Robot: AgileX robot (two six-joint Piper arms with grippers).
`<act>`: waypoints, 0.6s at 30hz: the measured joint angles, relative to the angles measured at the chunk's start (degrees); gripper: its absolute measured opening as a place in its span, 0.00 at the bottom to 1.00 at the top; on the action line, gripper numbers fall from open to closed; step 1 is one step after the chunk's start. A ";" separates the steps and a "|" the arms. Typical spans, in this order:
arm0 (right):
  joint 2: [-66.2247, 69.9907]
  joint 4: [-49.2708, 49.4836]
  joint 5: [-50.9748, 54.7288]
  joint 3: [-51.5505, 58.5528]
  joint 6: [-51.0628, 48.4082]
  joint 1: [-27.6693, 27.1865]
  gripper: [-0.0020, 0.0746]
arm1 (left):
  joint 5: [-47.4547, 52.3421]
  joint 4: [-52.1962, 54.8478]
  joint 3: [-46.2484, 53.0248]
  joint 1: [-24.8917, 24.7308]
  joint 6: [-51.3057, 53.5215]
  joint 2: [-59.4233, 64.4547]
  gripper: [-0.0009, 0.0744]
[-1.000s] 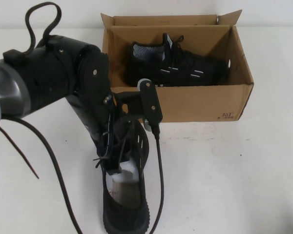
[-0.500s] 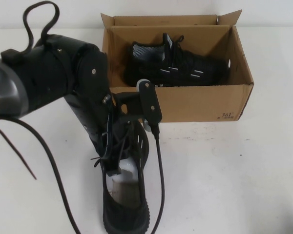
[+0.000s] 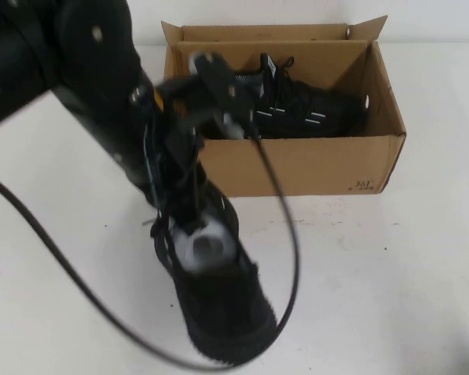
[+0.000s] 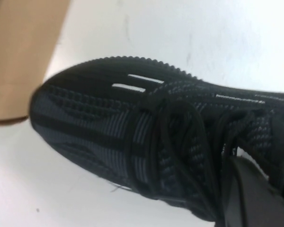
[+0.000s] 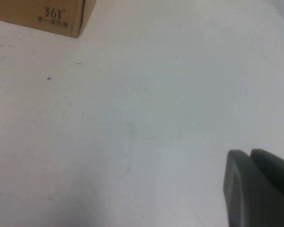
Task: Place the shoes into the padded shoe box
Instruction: Pick up the shoe from the table, then place the shoe in the shoe box
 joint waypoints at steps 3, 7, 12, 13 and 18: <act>0.00 0.00 0.00 0.00 0.00 0.00 0.01 | 0.93 0.00 -3.69 0.00 -7.82 -0.13 0.01; 0.00 0.00 0.00 0.00 0.00 0.00 0.01 | -0.29 -0.23 -8.02 0.00 -21.72 -0.13 0.01; 0.00 -0.08 0.00 0.00 0.00 0.00 0.01 | -4.23 -0.44 -13.14 0.00 -33.68 -0.03 0.01; 0.00 -0.08 0.00 0.00 0.00 0.00 0.01 | -4.86 -0.34 -14.24 0.00 -35.54 0.10 0.01; 0.00 -0.08 0.00 0.00 0.00 0.00 0.01 | -5.92 0.53 -19.50 0.00 -41.76 2.72 0.01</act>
